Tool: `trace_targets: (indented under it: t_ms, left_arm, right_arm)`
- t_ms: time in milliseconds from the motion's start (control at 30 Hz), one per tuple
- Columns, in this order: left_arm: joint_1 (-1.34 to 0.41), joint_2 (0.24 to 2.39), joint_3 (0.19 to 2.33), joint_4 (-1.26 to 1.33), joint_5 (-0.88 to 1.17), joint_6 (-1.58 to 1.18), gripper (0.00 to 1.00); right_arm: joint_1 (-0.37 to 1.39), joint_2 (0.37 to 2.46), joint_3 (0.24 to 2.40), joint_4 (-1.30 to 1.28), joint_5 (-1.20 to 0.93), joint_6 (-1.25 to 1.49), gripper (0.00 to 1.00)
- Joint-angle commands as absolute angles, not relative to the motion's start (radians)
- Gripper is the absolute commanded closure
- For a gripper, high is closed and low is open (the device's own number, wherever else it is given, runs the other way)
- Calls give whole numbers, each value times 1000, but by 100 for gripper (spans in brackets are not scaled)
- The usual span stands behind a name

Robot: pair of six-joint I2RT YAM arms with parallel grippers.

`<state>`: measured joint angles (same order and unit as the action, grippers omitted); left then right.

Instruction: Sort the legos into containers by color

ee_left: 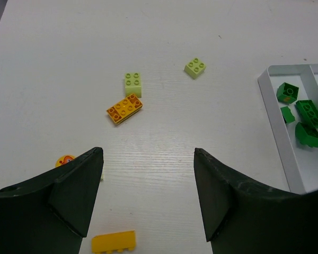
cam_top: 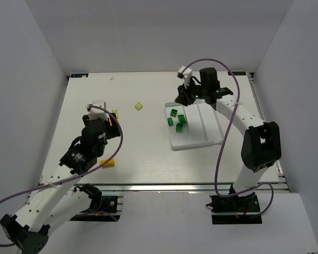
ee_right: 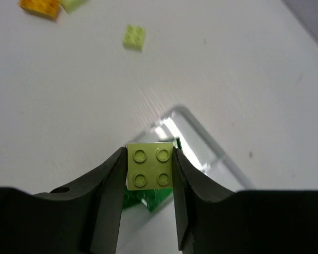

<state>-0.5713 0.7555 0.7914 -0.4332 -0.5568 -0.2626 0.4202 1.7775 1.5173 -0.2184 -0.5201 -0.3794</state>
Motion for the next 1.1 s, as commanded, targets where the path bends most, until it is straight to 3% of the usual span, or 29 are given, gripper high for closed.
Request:
trace_targets:
  t_ms: [0, 200, 467, 700, 767, 833, 900, 933, 1000, 1033, 1067]
  left_arm:
    - [-572, 758, 785, -416, -512, -255, 21]
    - [-572, 767, 775, -394, -439, -252, 21]
    - [-572, 830, 765, -359, -318, -242, 19]
    - [-572, 920, 768, -304, -238, -267, 19]
    - [-572, 998, 810, -293, -230, -287, 25]
    - [-572, 1078, 851, -284, -233, -296, 48]
    - [-562, 1231, 938, -290, -248, -314, 64]
    - [-561, 1293, 974, -294, -247, -334, 70]
    - [-534, 1468, 1090, -319, -241, -354, 71]
    - [-525, 1520, 1127, -327, -238, -363, 69]
    - [-511, 1569, 1168, -348, -244, -385, 57]
  right_arm:
    - [350, 1727, 1373, -250, -416, -342, 85]
    - [295, 1724, 1283, -259, -362, -356, 79]
    - [261, 1842, 1310, -242, -337, -342, 41]
    - [241, 1855, 1371, -253, -365, -319, 37]
    - [233, 1801, 1342, -256, -399, -307, 43]
    - [238, 1669, 1290, -226, -451, -301, 53]
    - [236, 1503, 1192, -171, -494, -244, 79]
    - [233, 1453, 1166, -160, -491, -201, 100]
    - [224, 1297, 1094, -140, -439, -27, 100]
    - [216, 1254, 1076, -144, -442, -8, 85]
    - [213, 1214, 1051, -140, -468, 24, 59]
